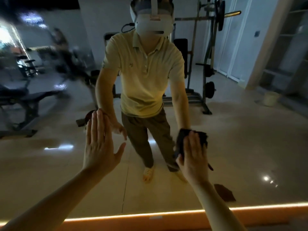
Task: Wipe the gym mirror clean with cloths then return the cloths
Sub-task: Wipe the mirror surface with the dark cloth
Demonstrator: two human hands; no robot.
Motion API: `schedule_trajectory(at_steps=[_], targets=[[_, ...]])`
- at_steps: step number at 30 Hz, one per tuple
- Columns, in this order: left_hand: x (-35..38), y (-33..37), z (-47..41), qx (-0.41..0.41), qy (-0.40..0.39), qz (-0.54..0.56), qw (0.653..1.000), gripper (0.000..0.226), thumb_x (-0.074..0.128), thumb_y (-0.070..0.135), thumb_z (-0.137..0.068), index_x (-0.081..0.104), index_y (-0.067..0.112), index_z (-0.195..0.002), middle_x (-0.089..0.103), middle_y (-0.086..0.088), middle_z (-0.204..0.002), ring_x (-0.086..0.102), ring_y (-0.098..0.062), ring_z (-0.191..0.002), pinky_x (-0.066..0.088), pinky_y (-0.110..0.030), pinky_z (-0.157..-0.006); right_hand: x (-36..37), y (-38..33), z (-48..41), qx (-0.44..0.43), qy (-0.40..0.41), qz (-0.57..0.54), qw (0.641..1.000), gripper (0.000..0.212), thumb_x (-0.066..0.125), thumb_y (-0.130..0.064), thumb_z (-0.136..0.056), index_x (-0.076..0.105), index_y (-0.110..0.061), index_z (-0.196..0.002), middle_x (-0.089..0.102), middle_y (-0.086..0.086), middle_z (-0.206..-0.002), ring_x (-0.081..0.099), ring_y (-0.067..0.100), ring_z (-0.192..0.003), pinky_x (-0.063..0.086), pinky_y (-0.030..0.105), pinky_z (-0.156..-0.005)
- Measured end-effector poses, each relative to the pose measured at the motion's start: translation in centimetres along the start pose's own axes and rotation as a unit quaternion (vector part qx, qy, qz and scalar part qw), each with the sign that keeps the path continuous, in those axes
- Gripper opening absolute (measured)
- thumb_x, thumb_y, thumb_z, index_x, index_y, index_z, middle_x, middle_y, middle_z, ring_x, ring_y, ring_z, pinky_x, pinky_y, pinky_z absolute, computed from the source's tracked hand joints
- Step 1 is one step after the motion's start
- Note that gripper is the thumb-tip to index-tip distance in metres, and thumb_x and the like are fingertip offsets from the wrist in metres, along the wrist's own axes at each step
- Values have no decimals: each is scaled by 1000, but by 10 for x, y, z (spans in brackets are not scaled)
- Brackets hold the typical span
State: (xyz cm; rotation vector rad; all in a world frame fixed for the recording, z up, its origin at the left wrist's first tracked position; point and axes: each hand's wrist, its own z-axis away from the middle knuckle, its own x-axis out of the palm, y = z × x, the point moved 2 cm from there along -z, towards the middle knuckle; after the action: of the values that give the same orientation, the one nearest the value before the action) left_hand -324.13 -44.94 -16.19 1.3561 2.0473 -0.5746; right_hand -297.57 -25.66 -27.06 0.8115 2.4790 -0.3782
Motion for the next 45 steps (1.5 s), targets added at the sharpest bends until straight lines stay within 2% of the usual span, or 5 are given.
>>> schedule_trajectory(at_steps=[6,15,20,33,45], targets=[[0,6,4,-8,-4,21,1000,101,51,45,-97,-7,-3,-164,-11,-21,-174,-5,-38,-162,9,-56,-131,-7,7,-12,333,58,-62,939,102,61,-13,-94,-12,-10,-164,-4,19,-173,1,35,-161,15,56,-129],[-75,-51,-9,-57,62,75,994,85,54,12,-92,12,-2,-165,12,-17,-174,8,-29,-163,11,-49,-132,15,-207,-148,-131,59,-27,989,64,30,-34,-107,23,-8,-165,11,11,-174,8,28,-161,0,46,-130],[-114,-92,-25,-135,100,64,984,87,53,-11,-90,13,1,-166,9,-14,-175,2,-24,-163,-1,-35,-132,63,-269,-125,-516,-49,154,842,60,51,-53,-103,44,-30,-158,39,-15,-162,31,9,-152,9,45,-126],[-131,-132,-55,-122,28,46,991,119,66,29,-96,-37,36,-156,-27,1,-172,-16,-20,-161,8,-53,-130,-121,-220,-367,-37,191,41,980,71,33,-30,-105,6,-9,-166,3,15,-174,1,29,-162,3,54,-130],[-166,-136,-67,-136,24,13,990,91,73,28,-88,25,20,-165,26,0,-170,27,-23,-156,21,-46,-130,-66,-298,-319,-414,47,116,902,68,36,-29,-99,26,-12,-165,14,8,-173,9,25,-161,4,48,-127]])
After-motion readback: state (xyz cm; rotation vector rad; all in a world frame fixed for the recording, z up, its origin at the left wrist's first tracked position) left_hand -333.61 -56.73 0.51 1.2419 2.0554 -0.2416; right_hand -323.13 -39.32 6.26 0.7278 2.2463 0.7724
